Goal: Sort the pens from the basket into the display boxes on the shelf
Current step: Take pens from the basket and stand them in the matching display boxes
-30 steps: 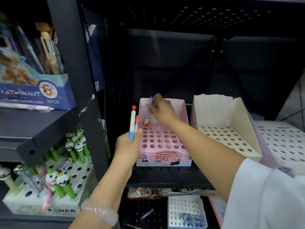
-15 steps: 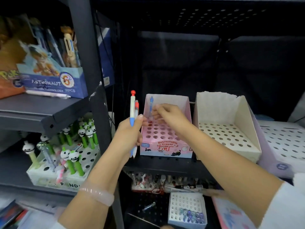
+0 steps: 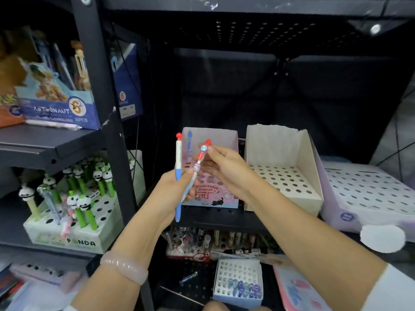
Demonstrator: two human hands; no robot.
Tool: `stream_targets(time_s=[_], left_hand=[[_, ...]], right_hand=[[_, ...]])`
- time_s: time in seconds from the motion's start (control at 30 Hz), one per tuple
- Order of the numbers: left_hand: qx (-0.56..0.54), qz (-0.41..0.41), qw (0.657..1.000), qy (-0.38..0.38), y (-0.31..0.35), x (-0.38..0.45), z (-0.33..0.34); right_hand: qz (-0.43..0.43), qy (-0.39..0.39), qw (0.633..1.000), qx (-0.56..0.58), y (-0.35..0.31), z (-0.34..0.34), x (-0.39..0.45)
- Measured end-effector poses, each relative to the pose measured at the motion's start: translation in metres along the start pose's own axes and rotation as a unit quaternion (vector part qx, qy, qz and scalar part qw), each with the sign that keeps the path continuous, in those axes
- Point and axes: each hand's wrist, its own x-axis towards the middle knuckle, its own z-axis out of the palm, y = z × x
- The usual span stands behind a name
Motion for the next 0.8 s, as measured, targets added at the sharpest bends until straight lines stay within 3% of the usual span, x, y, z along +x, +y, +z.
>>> stream_targets(time_s=[0.13,0.37,0.53,0.67,0.8], left_hand=[[0.047,0.023,0.998,0.033,0.004,0.011,-0.002],[0.089,0.028,0.995,0.040,0.012,0.032,-0.007],[0.203,0.092,0.958,0.179,0.003,0.054,-0.023],[0.187,0.023,0.976,0.106,-0.013,0.070,-0.023],[0.214,0.026,0.973,0.085,-0.023,0.073,-0.023]], right_hand=[[-0.014,0.058,0.998,0.013,0.002,0.003,0.008],[-0.051,0.041,0.996,-0.055,-0.005,0.004,0.034],[-0.114,0.194,0.959,-0.173,-0.014,-0.025,0.077],[-0.107,0.225,0.918,-0.308,0.002,-0.035,0.097],[-0.133,0.218,0.900,-0.352,0.009,-0.036,0.107]])
